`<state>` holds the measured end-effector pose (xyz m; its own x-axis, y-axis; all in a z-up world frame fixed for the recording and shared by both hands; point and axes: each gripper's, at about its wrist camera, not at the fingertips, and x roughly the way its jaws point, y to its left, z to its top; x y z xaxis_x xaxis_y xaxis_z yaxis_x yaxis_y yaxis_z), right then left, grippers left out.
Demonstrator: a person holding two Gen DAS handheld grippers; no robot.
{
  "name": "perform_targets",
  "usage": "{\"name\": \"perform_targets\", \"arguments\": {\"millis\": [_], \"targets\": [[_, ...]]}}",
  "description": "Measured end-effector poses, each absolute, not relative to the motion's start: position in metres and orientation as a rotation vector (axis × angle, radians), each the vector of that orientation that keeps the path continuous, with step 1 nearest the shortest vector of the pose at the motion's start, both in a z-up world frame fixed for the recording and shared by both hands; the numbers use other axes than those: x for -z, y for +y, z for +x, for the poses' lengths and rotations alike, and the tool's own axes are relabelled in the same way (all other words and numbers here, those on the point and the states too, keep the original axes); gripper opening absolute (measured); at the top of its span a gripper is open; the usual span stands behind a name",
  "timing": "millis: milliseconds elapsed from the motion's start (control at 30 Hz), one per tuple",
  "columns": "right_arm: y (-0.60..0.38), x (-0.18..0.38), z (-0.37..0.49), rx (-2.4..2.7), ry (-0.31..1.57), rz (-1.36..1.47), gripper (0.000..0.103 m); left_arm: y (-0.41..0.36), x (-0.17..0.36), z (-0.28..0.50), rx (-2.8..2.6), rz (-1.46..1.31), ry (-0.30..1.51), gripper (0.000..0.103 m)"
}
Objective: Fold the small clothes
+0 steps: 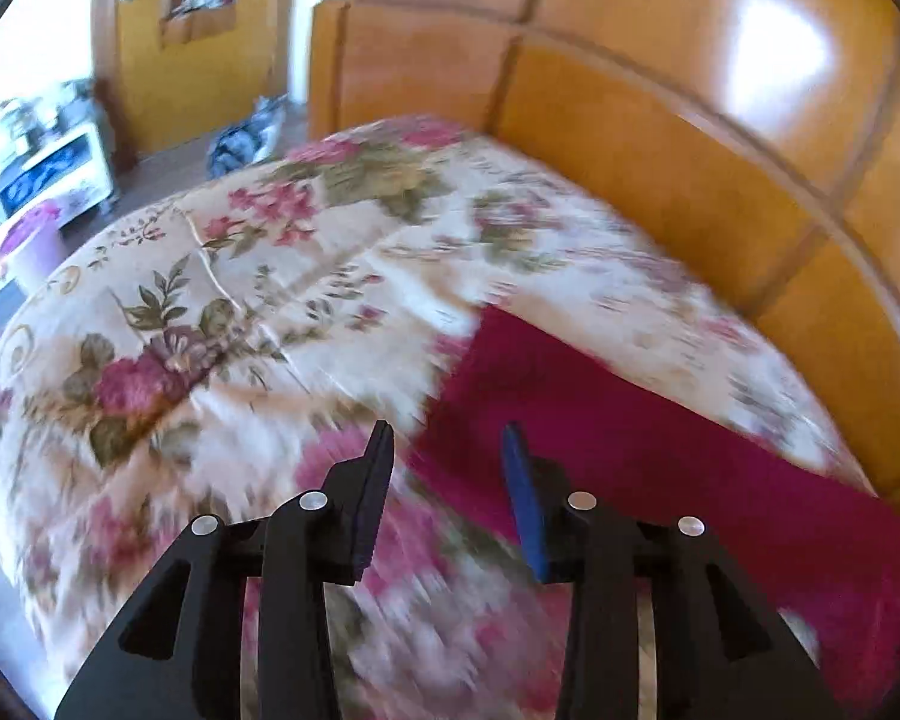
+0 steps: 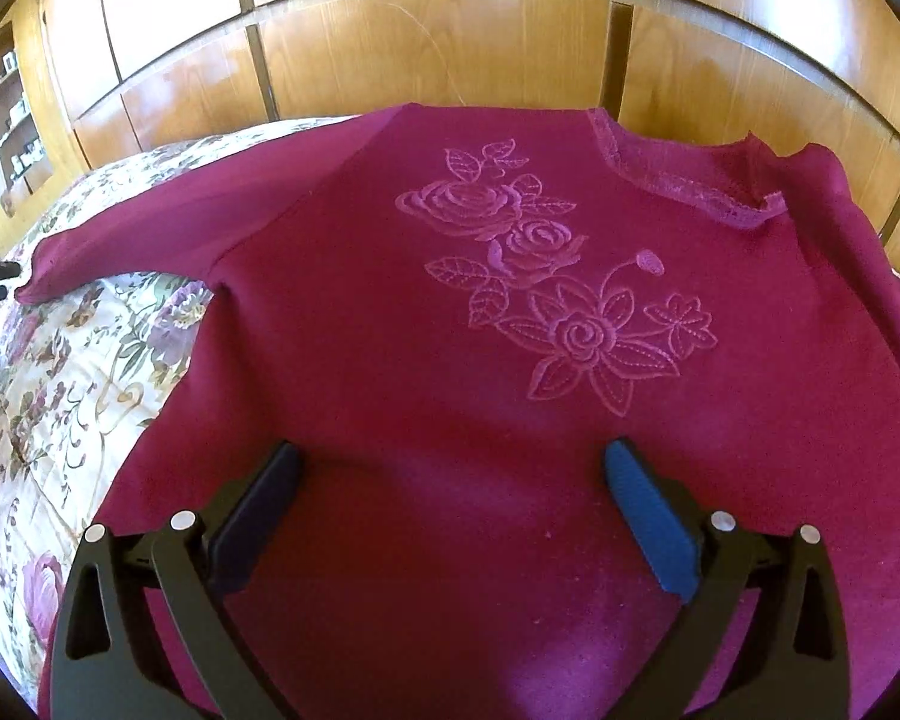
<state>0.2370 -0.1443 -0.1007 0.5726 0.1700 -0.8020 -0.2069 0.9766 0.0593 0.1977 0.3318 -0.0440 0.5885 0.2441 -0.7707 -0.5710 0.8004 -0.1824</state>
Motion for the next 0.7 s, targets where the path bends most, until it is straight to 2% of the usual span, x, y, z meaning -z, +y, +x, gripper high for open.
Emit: {"name": "perform_targets", "arguments": {"millis": [133, 267, 367, 567, 700], "targets": [[-0.146, 0.099, 0.236, -0.218, 0.933, -0.043, 0.101, 0.258, 0.029, 0.156, -0.299, -0.395, 0.784, 0.036], [-0.157, 0.089, 0.228, -0.223, 0.942, 0.019, 0.101, 0.152, 0.029, 0.124, -0.054, -0.327, 0.803, 0.037], [-0.194, 0.073, 0.208, -0.205, 0.919, 0.137, 0.099, 0.081, 0.031, 0.104, 0.094, -0.256, 0.800, 0.053], [-0.343, 0.037, 0.156, 0.010, 0.808, 0.345, 0.087, -0.029, 0.050, 0.083, 0.265, -0.055, 0.820, 0.053], [-0.470, 0.040, 0.130, 0.227, 0.778, 0.546, 0.080, -0.059, 0.071, 0.084, 0.256, 0.025, 0.865, 0.053]]}}
